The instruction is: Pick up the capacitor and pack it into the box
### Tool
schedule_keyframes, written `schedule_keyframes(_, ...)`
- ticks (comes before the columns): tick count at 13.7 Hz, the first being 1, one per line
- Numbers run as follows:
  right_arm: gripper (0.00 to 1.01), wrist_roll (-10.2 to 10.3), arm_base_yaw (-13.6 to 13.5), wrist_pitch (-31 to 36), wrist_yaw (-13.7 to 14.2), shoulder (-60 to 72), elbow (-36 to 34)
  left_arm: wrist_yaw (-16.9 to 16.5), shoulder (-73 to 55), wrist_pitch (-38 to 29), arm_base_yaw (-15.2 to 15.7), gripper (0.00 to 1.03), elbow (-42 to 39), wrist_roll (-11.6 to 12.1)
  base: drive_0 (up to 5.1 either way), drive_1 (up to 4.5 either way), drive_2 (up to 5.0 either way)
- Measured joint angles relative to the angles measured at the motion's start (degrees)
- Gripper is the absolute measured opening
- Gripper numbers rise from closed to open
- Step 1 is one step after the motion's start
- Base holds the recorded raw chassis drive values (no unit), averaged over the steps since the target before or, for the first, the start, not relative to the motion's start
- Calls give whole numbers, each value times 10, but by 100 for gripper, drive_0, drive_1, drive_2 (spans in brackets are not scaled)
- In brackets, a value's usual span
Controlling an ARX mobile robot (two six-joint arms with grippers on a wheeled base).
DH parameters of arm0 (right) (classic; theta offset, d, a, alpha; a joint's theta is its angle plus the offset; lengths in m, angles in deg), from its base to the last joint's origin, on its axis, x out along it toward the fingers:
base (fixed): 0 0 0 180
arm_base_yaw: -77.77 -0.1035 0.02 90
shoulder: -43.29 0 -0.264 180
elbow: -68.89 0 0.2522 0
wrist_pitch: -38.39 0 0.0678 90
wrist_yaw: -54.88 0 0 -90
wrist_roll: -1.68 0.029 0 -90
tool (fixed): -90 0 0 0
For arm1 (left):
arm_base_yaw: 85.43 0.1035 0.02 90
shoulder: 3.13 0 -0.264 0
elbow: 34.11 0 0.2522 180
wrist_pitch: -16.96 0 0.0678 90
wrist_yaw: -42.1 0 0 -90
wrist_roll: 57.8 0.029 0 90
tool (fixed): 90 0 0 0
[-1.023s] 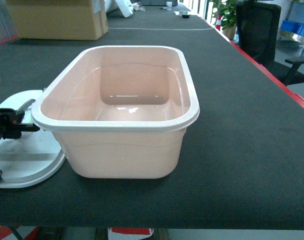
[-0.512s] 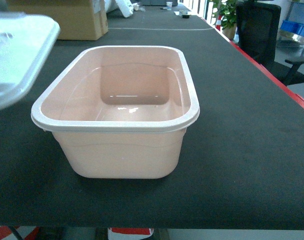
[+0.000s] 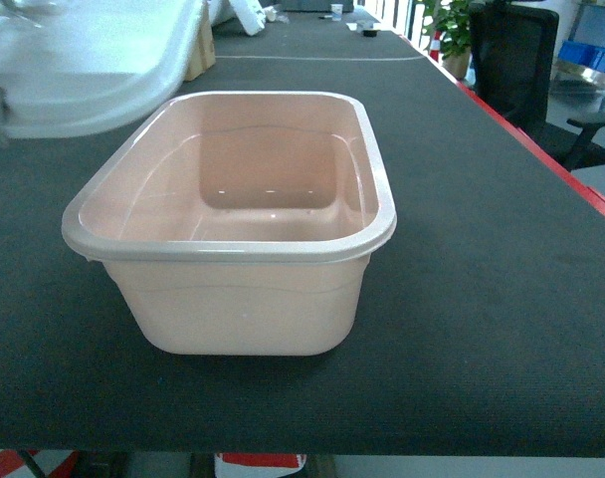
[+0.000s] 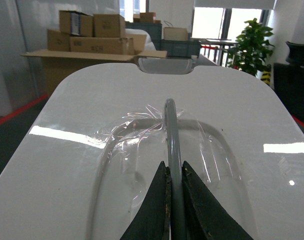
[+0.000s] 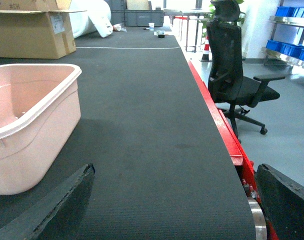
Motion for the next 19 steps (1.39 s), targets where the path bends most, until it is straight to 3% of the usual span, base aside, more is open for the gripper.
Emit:
schedule_keyframes(2,98,0,0,0,0,0,0,47,-30,-11,-74,2,-2,1,0,0,0)
schedule_keyframes(6,98,0,0,0,0,0,0,139,-90,-6,-168,2,18,-17,0,0,0)
schedule_keyframes(10,98,0,0,0,0,0,0,182,-152,18,-201,2,79,-32,0,0,0)
schedule_keyframes(12,98,0,0,0,0,0,0,197,-170,41,-201,2,103,-48,0,0,0)
schedule_keyframes(19,98,0,0,0,0,0,0,184,-171,79,-206,2,101,-49,0,0,0)
